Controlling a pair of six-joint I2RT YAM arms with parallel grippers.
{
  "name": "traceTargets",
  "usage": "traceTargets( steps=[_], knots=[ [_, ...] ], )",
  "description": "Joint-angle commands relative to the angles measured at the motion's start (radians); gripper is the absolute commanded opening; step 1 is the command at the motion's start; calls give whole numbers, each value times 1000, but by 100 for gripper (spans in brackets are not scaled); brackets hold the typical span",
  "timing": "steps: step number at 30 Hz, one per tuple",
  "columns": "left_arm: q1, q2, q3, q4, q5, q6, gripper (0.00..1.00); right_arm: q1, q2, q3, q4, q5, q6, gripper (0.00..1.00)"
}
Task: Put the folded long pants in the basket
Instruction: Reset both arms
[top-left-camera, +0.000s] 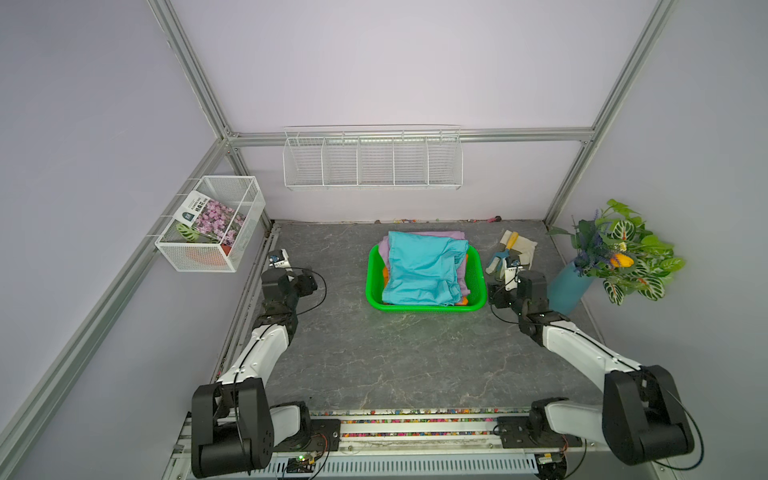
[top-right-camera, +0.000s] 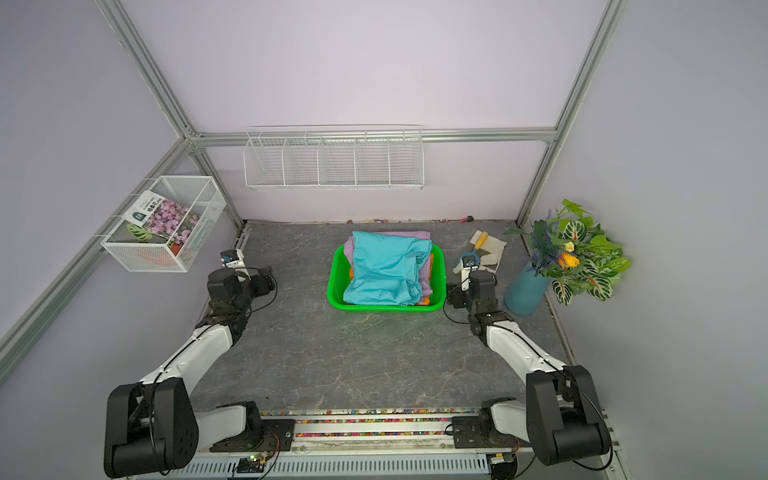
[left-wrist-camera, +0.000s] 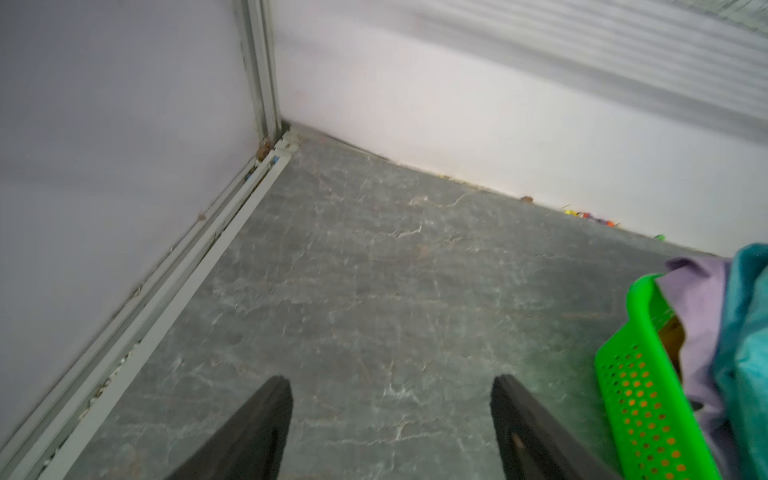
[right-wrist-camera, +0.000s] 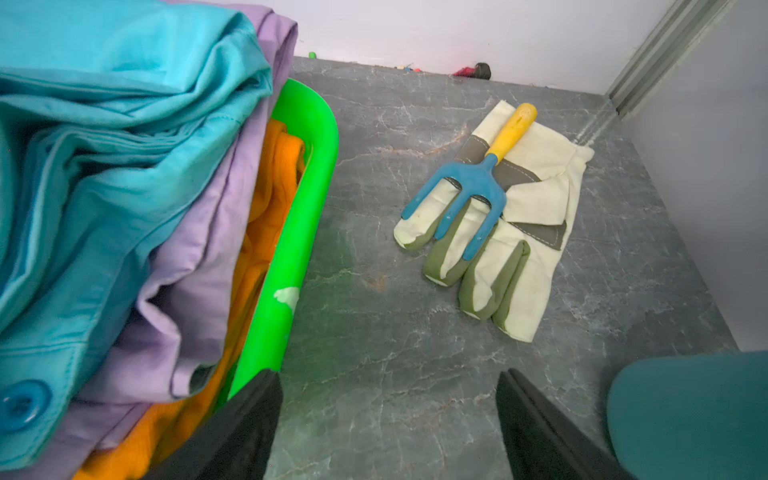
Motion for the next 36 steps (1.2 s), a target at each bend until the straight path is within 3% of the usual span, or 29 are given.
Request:
traceTargets(
  steps=[1,9,11,15,19,21,22,36],
  knots=[
    [4,-23,-83,190,30,42,78,-14,48,-57,179,8,-20,86],
    [4,131,-163,400,-2,44,77,-76,122,-161,453,-17,-19,87],
    [4,145,-138,375,5,62,77,-89,166,-185,530,-28,-12,88],
    [4,183,-182,504,-14,73,80,-92,249,-199,644,-27,-9,99],
    [2,251,-223,634,-12,74,90,-95,237,-179,584,-6,1,99],
    [2,291,-217,668,60,123,93,-96,235,-171,564,15,10,99],
    [0,286,-207,639,94,142,100,-96,237,-171,566,25,13,99],
    [-4,279,-201,617,100,150,100,-96,234,-166,555,25,13,99]
  ],
)
